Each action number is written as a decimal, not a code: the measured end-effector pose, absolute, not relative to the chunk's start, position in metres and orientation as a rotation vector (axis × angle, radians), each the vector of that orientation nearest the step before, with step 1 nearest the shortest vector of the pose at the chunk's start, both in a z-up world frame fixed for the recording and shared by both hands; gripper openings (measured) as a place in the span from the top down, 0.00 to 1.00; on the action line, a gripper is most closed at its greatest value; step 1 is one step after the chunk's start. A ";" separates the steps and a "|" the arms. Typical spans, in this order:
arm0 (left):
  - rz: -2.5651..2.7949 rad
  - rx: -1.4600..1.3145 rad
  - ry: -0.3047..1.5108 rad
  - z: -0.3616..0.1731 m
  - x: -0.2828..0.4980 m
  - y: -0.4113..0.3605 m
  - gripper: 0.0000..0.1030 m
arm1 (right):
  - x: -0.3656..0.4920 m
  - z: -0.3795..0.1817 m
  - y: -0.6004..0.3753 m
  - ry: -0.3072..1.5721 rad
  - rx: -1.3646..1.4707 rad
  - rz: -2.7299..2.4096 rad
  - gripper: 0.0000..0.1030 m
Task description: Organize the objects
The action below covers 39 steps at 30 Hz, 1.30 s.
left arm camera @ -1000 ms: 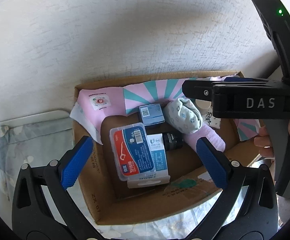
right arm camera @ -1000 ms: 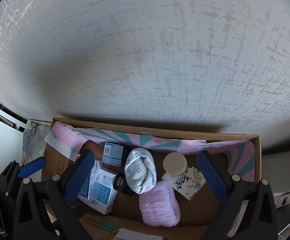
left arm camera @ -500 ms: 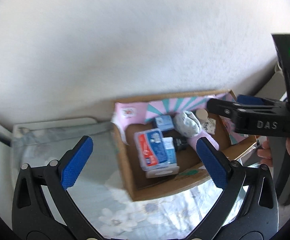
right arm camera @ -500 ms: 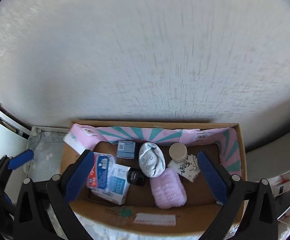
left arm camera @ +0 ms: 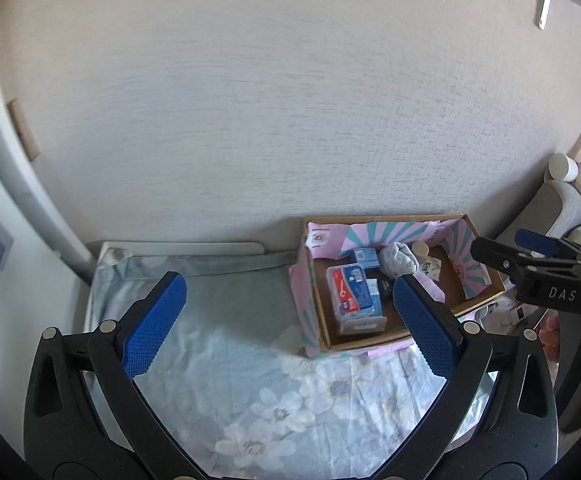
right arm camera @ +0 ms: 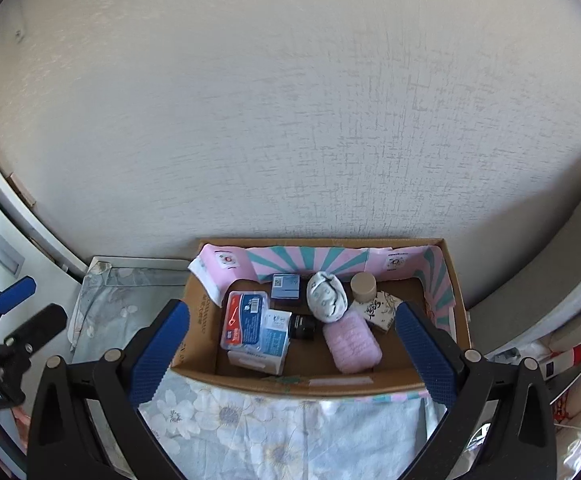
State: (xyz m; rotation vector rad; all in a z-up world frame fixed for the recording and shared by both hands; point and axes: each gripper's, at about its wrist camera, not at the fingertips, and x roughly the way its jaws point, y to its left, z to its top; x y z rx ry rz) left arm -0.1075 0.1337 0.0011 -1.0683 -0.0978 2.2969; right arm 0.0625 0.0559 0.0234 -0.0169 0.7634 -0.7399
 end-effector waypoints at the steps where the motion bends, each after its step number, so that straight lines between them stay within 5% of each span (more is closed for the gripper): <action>1: 2.302 -1.066 -0.107 0.001 -0.107 0.129 0.00 | 0.061 0.022 0.060 0.761 -0.024 -0.744 0.00; 39: 2.415 -0.960 -0.187 -0.009 -0.100 0.088 0.00 | 0.052 0.006 0.097 0.702 -0.108 -0.796 0.00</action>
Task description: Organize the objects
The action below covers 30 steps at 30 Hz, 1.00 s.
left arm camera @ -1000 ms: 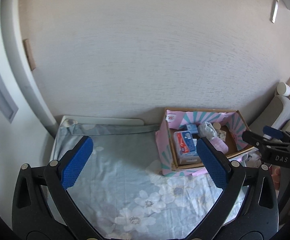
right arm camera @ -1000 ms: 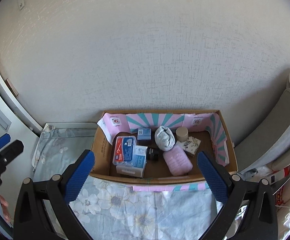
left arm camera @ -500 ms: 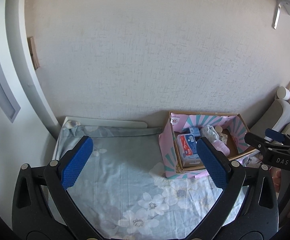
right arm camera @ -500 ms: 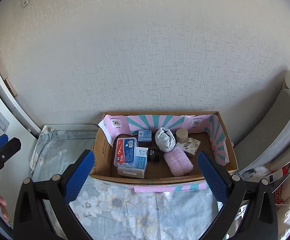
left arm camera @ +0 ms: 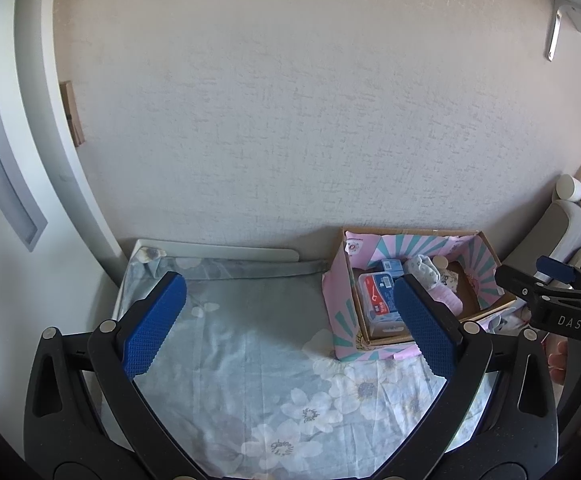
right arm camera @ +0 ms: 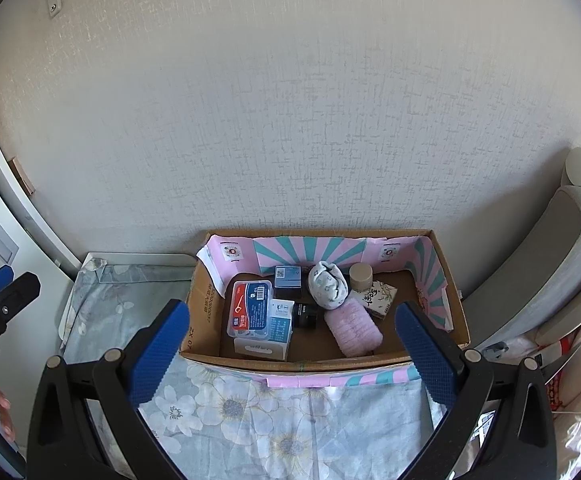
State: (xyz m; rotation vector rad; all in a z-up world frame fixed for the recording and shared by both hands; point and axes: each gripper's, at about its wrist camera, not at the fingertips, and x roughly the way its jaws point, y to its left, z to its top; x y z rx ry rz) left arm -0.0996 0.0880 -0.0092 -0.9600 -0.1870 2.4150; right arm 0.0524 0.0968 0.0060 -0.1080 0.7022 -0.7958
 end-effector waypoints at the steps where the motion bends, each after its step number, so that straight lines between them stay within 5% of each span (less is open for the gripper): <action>1: 2.416 -0.959 -0.185 -0.009 -0.099 0.088 0.00 | 0.053 0.006 0.097 0.701 -0.109 -0.797 0.00; 30: 2.433 -0.931 -0.165 -0.007 -0.088 0.078 0.00 | 0.051 0.005 0.103 0.694 -0.118 -0.783 0.00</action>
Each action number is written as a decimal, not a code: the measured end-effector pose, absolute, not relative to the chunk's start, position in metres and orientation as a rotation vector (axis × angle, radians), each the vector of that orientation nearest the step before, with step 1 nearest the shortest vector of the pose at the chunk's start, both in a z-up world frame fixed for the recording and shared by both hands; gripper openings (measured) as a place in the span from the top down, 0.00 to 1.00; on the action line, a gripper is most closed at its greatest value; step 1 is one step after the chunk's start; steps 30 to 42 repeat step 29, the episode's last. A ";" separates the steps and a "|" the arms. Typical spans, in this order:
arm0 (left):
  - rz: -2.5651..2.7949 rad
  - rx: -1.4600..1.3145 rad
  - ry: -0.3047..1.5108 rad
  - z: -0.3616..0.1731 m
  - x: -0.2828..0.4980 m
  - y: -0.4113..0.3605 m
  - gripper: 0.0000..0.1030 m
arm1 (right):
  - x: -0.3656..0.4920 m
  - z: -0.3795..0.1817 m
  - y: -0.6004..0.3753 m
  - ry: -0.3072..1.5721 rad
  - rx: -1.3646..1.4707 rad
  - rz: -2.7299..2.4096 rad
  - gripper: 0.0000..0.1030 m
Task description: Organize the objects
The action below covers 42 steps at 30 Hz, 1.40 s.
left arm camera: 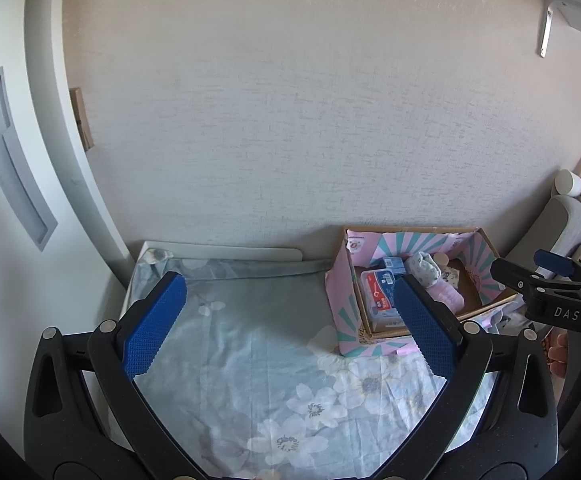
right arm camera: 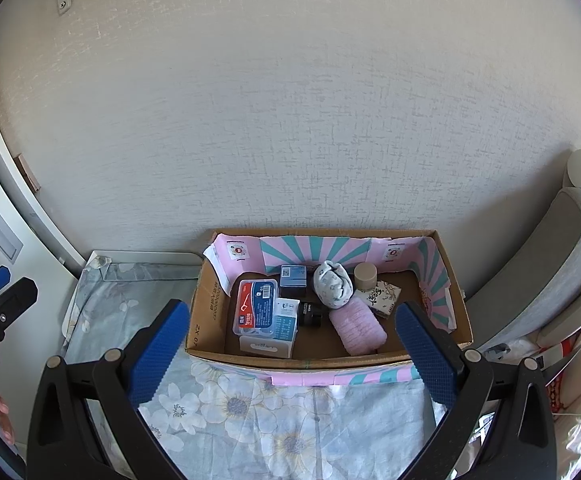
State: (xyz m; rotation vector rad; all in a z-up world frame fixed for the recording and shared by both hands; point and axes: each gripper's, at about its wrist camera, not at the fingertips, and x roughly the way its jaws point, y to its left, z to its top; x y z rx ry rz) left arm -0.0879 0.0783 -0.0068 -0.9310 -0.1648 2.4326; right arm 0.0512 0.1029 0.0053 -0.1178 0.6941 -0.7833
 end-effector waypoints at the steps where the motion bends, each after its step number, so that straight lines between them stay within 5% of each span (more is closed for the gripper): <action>1: 2.431 -0.931 -0.163 -0.007 -0.089 0.079 0.00 | 0.051 0.005 0.103 0.695 -0.119 -0.783 0.00; 42: 2.494 -0.873 -0.152 -0.006 -0.085 0.081 0.00 | 0.054 0.007 0.100 0.694 -0.130 -0.774 0.00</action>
